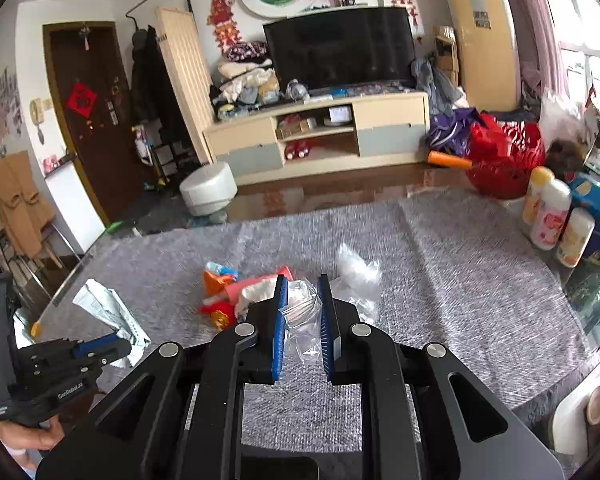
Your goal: Collect trash
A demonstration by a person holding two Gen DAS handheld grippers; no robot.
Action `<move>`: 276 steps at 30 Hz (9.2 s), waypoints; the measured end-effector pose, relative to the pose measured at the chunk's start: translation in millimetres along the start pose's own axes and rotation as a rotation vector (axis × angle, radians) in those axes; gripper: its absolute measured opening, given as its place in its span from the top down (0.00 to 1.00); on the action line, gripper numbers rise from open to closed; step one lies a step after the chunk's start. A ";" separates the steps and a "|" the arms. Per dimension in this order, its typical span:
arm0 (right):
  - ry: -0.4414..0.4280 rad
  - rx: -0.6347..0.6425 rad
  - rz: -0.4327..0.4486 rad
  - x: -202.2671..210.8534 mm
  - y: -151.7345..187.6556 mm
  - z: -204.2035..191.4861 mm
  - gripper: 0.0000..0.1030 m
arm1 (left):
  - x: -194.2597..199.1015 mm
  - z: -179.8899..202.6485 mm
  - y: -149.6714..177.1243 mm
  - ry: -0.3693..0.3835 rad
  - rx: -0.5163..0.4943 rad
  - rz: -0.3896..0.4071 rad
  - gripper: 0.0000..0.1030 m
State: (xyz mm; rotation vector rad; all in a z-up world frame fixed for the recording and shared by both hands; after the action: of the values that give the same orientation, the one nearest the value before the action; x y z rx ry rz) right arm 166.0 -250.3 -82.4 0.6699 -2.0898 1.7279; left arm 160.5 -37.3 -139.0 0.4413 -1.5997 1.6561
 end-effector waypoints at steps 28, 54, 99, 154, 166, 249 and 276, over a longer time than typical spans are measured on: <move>0.054 0.019 -0.008 7.3 34.5 10.9 0.84 | -18.5 4.7 -1.2 0.028 -0.013 -0.021 0.76; -0.051 -0.057 -0.091 -42.8 42.5 18.2 0.84 | -145.3 1.5 -54.1 0.062 -0.027 -0.105 0.79; -0.086 0.066 -0.509 18.0 224.5 -37.1 0.84 | -13.7 49.0 185.1 0.189 0.081 -0.292 0.91; -0.007 0.012 -0.249 -91.9 43.1 -7.0 0.27 | -44.8 -7.5 4.6 -0.009 0.087 -0.089 0.08; -0.057 0.028 -0.331 -154.6 43.7 -18.0 0.43 | -101.0 -1.9 -20.3 0.054 0.047 -0.113 0.29; -0.093 0.021 -0.528 0.0 248.3 -31.0 0.93 | -18.5 48.3 198.5 0.129 0.042 -0.281 0.68; -0.101 -0.056 -0.598 -20.7 252.5 -27.2 0.55 | -36.7 39.0 214.9 0.100 0.044 -0.362 0.41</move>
State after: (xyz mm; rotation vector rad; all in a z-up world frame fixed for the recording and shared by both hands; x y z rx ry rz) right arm 41.0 -183.9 -294.3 1.2326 -1.7359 1.3124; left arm 18.3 -65.2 -306.5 0.6216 -1.3224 1.4157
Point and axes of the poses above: each gripper's, at about its wrist camera, not at the fingertips, and x roughly against the way its jaws point, z to its right, y to its underside, the point moved 8 cm from there along -x, roughly the way its jaws point, and after that the axes turned 2 degrees about y, right-handed, at the moved point
